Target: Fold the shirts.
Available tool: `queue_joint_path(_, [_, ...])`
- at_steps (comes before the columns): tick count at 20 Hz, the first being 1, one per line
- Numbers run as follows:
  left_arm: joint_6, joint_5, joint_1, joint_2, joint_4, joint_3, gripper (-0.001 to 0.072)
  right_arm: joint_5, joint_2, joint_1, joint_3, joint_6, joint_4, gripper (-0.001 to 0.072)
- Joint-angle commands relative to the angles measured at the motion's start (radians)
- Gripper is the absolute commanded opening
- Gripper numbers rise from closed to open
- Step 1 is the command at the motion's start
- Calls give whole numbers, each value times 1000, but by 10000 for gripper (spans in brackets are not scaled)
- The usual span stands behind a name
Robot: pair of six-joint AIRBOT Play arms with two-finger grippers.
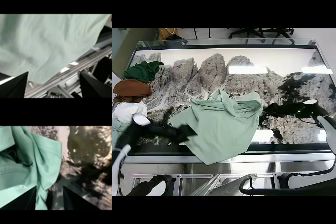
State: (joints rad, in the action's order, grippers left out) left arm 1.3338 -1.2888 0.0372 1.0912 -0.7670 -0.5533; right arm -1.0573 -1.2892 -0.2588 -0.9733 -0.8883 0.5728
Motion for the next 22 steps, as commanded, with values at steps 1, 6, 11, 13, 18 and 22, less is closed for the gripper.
queue_joint_path(1, [93,120,-145,-118,5,212,706,36,-29,62,-1,2,7,366])
queue_joint_path(6, [218,229,-337,-183,9,272,706,40,-30,74,-1,2,7,366])
queue_joint_path(11, [218,340,-418,-51,54,269,705,39,-32,74,-1,2,6,362])
queue_joint_path(13, [150,388,-431,29,85,215,582,37,-32,74,-1,2,6,361])
queue_joint_path(18, [16,349,-404,180,76,-29,14,37,-32,73,-1,16,-11,74])
queue_joint_path(22, [5,243,-266,192,26,-197,13,36,-25,71,-2,89,-128,16])
